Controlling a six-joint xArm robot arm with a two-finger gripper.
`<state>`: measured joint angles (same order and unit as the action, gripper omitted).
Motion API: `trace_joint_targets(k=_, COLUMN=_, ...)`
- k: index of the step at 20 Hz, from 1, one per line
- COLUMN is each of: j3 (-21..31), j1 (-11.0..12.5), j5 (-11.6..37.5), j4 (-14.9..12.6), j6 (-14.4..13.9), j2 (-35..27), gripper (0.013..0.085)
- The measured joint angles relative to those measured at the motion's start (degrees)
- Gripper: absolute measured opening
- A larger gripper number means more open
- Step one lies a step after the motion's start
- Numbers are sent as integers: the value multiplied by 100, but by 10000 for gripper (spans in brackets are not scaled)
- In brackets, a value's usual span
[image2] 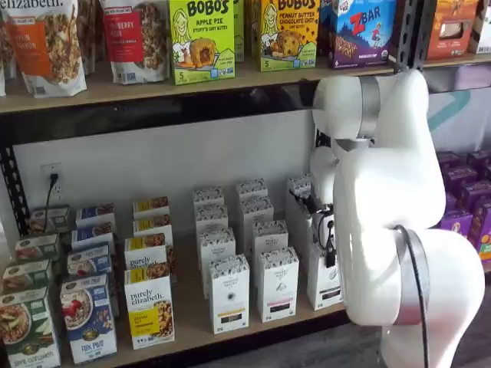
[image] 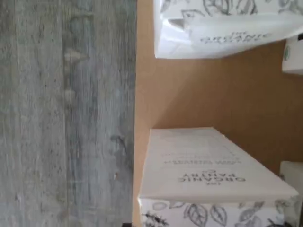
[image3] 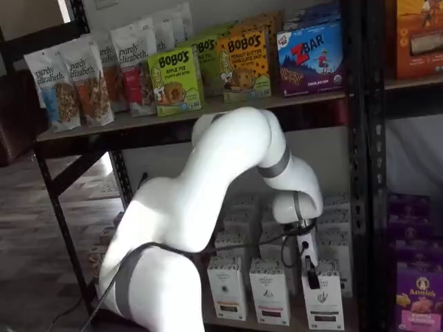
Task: Pick up the white box with a green strip in the middle, on the bottom shelf, the sixth box from the left
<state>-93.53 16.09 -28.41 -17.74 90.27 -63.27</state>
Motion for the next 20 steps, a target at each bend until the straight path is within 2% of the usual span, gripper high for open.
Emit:
trace_joint_targets(k=4, j3=-53, j1=-21, j5=8, j4=-370, j6=-350, j2=-77, gripper=850)
trace_joint_targets(k=6, j3=-57, j1=-23, j5=20, j4=-437, j6=-412, j2=-103, gripper=850)
trace_joint_targets(k=8, j3=-56, j1=-19, j5=12, j4=-345, j6=-330, j2=-113, gripper=850)
trace_joint_targets(k=9, j3=-62, j1=-16, j5=-17, j4=-241, j6=-237, j2=-114, gripper=810)
trace_joint_targets(k=12, j3=-49, j1=-1, j5=-15, j4=-39, j6=-46, j2=-102, gripper=770)
trace_joint_targets(k=14, j3=-37, j1=10, j5=-15, j4=63, j6=58, j2=-88, gripper=690)
trace_joint_targets(k=15, j3=-38, j1=13, j5=-31, j4=111, j6=103, j2=-83, gripper=690)
trace_joint_targets(k=16, j3=-38, j1=18, j5=-48, j4=157, j6=148, j2=-73, gripper=650)
trace_joint_targets(k=20, j3=-31, j1=26, j5=-88, j4=230, j6=222, j2=-43, gripper=650)
